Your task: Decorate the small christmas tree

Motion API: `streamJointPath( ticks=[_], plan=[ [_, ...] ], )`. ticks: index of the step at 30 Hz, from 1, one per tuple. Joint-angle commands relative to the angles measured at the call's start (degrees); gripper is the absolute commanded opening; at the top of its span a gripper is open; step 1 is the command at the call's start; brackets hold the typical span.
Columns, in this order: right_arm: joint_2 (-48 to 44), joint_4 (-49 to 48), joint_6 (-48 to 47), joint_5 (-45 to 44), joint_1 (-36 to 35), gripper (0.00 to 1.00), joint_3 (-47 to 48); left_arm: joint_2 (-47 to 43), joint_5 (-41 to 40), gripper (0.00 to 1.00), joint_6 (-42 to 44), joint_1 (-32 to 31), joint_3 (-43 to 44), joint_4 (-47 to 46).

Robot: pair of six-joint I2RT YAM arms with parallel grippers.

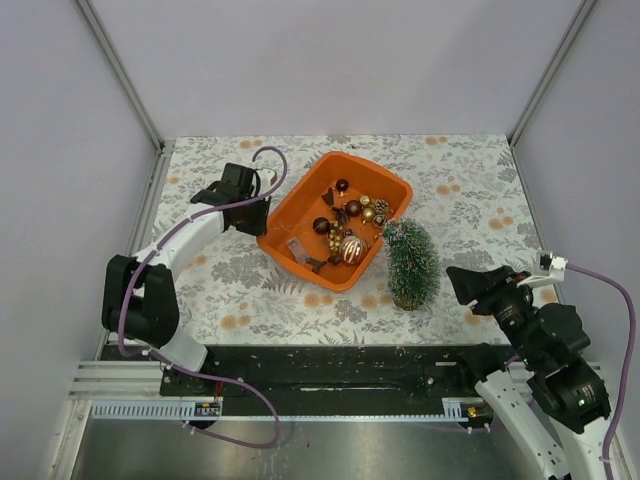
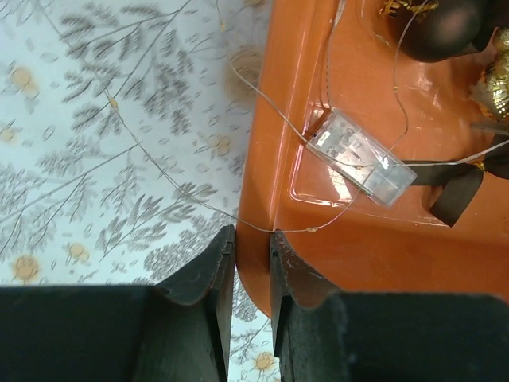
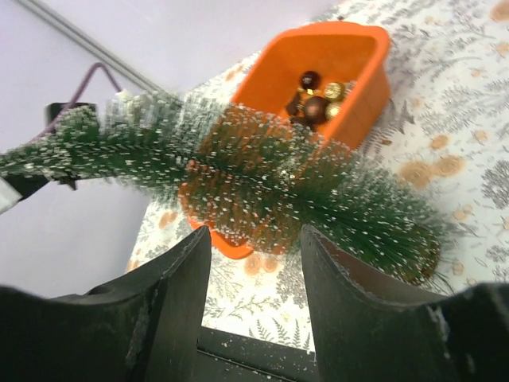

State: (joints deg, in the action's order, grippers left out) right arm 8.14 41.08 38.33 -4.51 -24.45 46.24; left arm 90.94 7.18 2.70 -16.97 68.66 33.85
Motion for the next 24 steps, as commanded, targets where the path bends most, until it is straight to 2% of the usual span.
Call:
streamJointPath(
  ticks=[1, 8, 14, 17, 18, 20, 21, 24],
  plan=[
    [3.2, 5.1, 1.6, -4.5, -0.4, 0.57, 2.0, -2.6, -10.1, 0.09, -2.4, 3.7, -3.4, 0.9],
    [1.0, 6.3, 2.4, -6.2, -0.5, 0.57, 0.7, -4.7, -13.2, 0.09, -6.0, 7.9, -5.2, 0.1],
    [3.5, 15.6, 10.3, -18.0, -0.4, 0.58, 3.0, -7.2, -11.8, 0.1, -7.7, 8.8, -8.5, 0.9],
    [7.0, 19.2, 13.7, -20.5, -0.4, 0.58, 3.8, -8.5, -10.3, 0.14, -7.0, 8.8, -8.7, 2.0],
    [8.1, 20.1, 14.9, -20.9, -0.4, 0.58, 3.7, -8.8, -9.6, 0.22, -6.6, 8.8, -8.4, 2.9],
    [9.8, 21.9, 18.1, -22.3, -0.5, 0.6, 3.4, -10.1, -8.9, 0.5, -5.4, 8.9, -7.8, 4.8],
    [10.3, 22.8, 19.6, -23.2, -0.4, 0.62, 3.3, -10.9, -8.2, 0.58, -4.6, 8.9, -7.8, 5.6],
    [10.4, 22.9, 20.4, -24.5, -0.4, 0.65, 3.3, -15.6, -7.4, 0.92, -3.1, 9.0, -8.5, 7.1]
  ],
)
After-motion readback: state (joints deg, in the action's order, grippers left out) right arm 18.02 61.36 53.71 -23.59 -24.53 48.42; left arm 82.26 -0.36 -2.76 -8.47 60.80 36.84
